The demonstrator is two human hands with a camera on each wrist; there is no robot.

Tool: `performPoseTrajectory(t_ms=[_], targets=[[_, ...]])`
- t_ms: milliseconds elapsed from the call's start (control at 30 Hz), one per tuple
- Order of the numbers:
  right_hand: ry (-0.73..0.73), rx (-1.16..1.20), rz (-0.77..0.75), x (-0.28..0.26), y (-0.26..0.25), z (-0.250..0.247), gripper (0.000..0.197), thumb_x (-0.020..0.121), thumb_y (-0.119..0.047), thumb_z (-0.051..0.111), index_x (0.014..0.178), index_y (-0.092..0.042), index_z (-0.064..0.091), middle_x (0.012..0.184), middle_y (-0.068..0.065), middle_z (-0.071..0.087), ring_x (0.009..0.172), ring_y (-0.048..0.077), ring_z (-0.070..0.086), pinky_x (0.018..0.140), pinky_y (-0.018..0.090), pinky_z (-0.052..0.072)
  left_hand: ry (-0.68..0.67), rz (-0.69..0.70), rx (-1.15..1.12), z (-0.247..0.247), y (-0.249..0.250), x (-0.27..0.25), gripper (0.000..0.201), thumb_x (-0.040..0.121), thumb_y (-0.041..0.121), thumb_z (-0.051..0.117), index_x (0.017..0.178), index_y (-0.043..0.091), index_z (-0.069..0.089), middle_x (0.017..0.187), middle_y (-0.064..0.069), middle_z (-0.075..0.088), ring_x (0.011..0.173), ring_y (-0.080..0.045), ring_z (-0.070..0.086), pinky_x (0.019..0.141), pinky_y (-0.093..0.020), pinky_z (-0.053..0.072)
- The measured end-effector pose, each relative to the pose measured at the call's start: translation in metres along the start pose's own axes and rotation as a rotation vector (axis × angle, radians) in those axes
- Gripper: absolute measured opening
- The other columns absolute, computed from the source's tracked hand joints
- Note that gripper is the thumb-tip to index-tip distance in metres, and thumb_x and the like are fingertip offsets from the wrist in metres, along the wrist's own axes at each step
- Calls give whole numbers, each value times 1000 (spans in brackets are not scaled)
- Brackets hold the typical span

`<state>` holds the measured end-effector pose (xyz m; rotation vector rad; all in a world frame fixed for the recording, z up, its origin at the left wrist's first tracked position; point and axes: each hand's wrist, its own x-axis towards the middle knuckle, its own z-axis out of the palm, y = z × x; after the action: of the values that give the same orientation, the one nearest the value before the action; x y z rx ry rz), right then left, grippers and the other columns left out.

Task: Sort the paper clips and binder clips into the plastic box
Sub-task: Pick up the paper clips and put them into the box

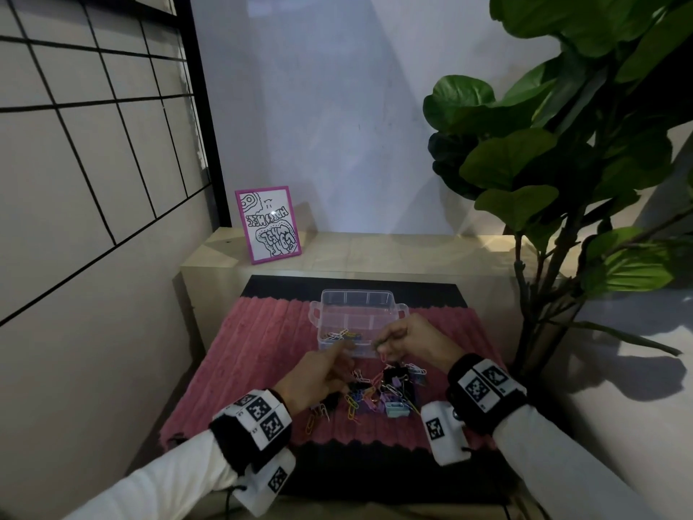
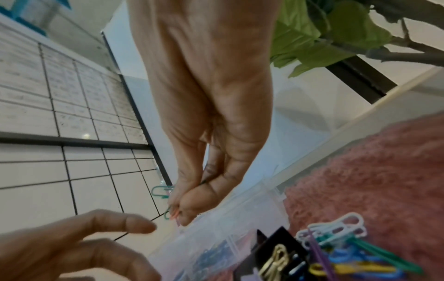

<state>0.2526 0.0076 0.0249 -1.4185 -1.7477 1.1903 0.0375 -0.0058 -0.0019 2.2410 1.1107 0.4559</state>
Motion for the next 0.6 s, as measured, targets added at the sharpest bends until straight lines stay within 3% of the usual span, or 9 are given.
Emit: performPoseTrajectory(t_ms=[67, 133, 233, 333, 400, 500, 600], targets=[[41, 73, 7, 4, -3, 0, 12, 79, 11, 62, 86, 4, 68, 63, -5, 70, 61, 7, 66, 59, 16, 53, 38, 20, 29, 2, 0, -5, 45, 77, 13, 69, 117, 13, 47, 102, 1, 62, 94, -10, 60, 73, -1, 41], [100, 113, -6, 11, -10, 3, 13, 79, 12, 60, 90, 9, 65, 74, 6, 69, 64, 9, 66, 60, 15, 54, 3, 70, 140, 9, 3, -11, 40, 76, 22, 70, 109, 11, 53, 109, -2, 58, 96, -13, 55, 76, -11, 40], [218, 30, 3, 30, -20, 11, 14, 79, 12, 61, 92, 9, 65, 90, 21, 67, 63, 9, 63, 55, 10, 52, -123, 91, 336, 28, 7, -17, 47, 79, 28, 65, 122, 15, 49, 128, -4, 47, 114, -19, 49, 95, -28, 42], [249, -84, -13, 47, -27, 24, 17, 78, 14, 60, 94, 13, 65, 97, 25, 68, 56, 6, 62, 53, 9, 51, -120, 90, 459, 36, 11, -18, 46, 82, 20, 59, 126, 16, 45, 127, -7, 45, 112, -26, 50, 91, -39, 46], [204, -207, -18, 54, -28, 31, 18, 78, 13, 58, 92, 7, 68, 98, 23, 70, 70, 15, 66, 64, 15, 53, -123, 61, 436, 32, 14, -14, 38, 82, 16, 58, 119, 12, 49, 121, -10, 49, 106, -29, 53, 86, -38, 46], [174, -318, -20, 55, -29, 35, 21, 79, 11, 56, 90, 0, 71, 94, 17, 72, 78, 14, 63, 62, 9, 51, -148, 25, 367, 22, 16, -7, 26, 78, 16, 62, 102, 7, 57, 113, -11, 55, 98, -27, 55, 74, -26, 37], [220, -356, -68, 45, -27, 28, 19, 79, 9, 59, 92, 2, 71, 98, 18, 71, 85, 16, 64, 80, 21, 52, -163, 12, 295, 18, 14, -3, 23, 72, 16, 68, 92, 6, 62, 105, -12, 62, 92, -26, 59, 72, -24, 37]])
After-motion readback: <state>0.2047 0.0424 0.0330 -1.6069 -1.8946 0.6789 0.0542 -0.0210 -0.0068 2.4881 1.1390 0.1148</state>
